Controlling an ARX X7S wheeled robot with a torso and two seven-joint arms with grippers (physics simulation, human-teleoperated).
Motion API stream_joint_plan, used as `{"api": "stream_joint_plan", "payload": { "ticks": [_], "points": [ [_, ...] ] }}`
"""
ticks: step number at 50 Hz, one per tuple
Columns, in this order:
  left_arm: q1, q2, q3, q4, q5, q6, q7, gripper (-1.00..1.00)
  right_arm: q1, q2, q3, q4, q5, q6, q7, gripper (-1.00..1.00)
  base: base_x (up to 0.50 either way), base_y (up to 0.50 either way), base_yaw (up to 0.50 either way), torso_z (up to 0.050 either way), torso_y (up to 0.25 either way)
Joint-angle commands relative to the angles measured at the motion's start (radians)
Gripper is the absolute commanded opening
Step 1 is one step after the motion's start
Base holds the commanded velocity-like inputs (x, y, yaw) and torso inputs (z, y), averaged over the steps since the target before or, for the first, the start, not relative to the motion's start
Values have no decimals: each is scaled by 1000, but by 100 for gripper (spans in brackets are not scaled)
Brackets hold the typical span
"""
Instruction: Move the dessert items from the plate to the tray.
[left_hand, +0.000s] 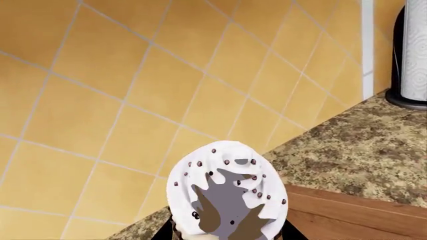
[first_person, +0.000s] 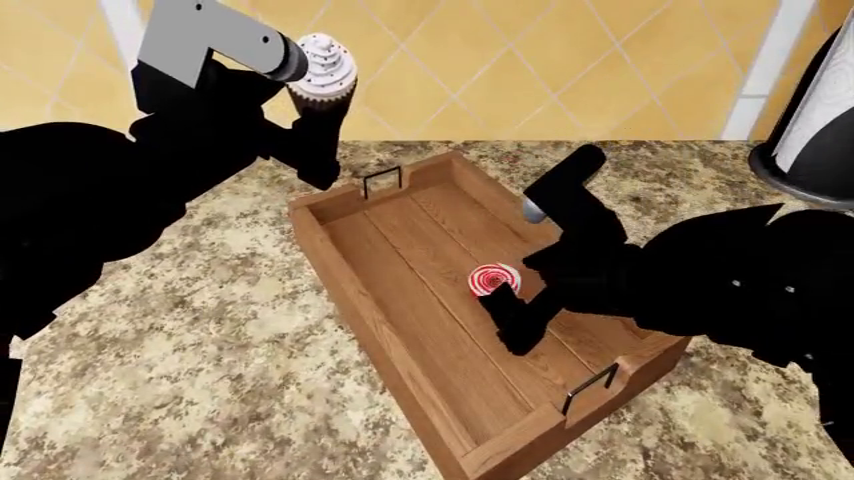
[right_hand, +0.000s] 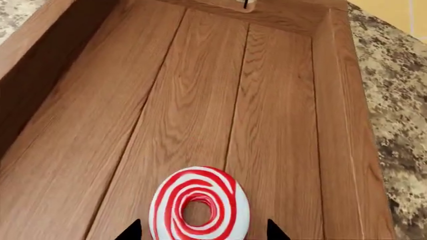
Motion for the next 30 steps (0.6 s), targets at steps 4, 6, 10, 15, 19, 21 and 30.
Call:
{"api": "stream_joint_plan", "payload": {
  "ticks": [4, 6, 10, 15, 19, 21, 30],
  "points": [
    [2, 7, 10, -3, -2, 5, -5, -100, 59, 28, 133, -60, 88, -38, 25, 100, 0, 0, 0, 0, 0],
    [6, 16, 21, -12, 5, 14, 3, -100, 71, 36, 170, -83, 110, -63, 22, 100, 0, 0, 0, 0, 0],
    [20, 57, 52, -54, 25, 53, 41, -100, 86, 30, 235, -72, 109, -126, 65, 100, 0, 0, 0, 0, 0],
    [52, 118, 93, -103, 41, 109, 94, -100, 91, 1, 322, -5, 58, -243, 182, 100, 0, 0, 0, 0, 0],
    [85, 146, 108, -136, 53, 152, 117, -100, 91, -6, 348, 5, 46, -277, 218, 100, 0, 0, 0, 0, 0],
    [103, 153, 110, -148, 55, 167, 122, -100, 92, -8, 353, 5, 46, -280, 227, 100, 0, 0, 0, 0, 0],
    [158, 238, 79, -264, 24, 226, 126, -100, 83, -14, 372, 17, 62, -288, 250, 100, 0, 0, 0, 0, 0]
  ]
}}
